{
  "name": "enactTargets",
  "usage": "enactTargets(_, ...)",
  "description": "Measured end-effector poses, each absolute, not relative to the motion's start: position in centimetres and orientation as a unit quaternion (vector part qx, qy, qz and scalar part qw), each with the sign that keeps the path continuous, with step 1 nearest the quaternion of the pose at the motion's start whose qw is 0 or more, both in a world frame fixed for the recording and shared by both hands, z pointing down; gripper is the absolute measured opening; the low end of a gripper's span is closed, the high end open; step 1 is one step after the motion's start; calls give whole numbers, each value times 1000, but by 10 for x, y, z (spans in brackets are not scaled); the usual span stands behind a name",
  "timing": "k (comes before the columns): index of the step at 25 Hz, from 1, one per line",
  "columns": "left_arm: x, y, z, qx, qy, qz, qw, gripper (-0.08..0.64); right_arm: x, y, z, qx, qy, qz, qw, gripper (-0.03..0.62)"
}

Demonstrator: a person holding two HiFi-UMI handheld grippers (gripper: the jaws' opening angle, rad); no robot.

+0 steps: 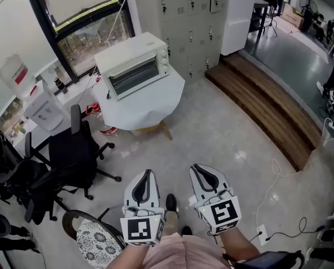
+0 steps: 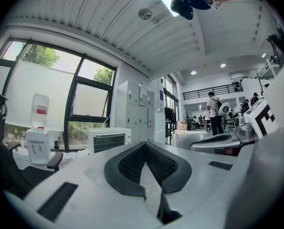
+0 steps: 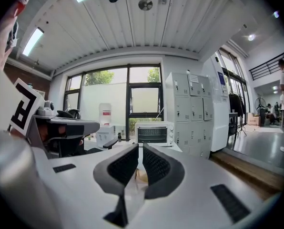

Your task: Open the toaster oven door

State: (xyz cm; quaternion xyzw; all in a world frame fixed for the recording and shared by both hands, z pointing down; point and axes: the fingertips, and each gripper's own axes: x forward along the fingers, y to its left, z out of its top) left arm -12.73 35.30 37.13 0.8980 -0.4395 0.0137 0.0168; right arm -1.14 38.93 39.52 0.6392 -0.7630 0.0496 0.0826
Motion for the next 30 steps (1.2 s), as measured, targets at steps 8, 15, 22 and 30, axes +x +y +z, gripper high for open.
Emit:
enactTargets(8, -115, 238, 364, 901, -433, -3, 23, 14, -6, 272, 374, 637, -765, 32, 87, 28)
enactTargets(15, -113, 157, 353, 903, -429, -16, 14, 14, -6, 193, 363, 635, -768, 15, 85, 26)
enactTargets(22, -103, 109, 363, 905, -424, -4, 28, 14, 0, 145, 365, 632, -769, 20, 90, 25)
enactTargets(30, -76, 68, 387, 905, -423, 21, 34, 14, 26, 100, 381, 631, -771, 31, 81, 25)
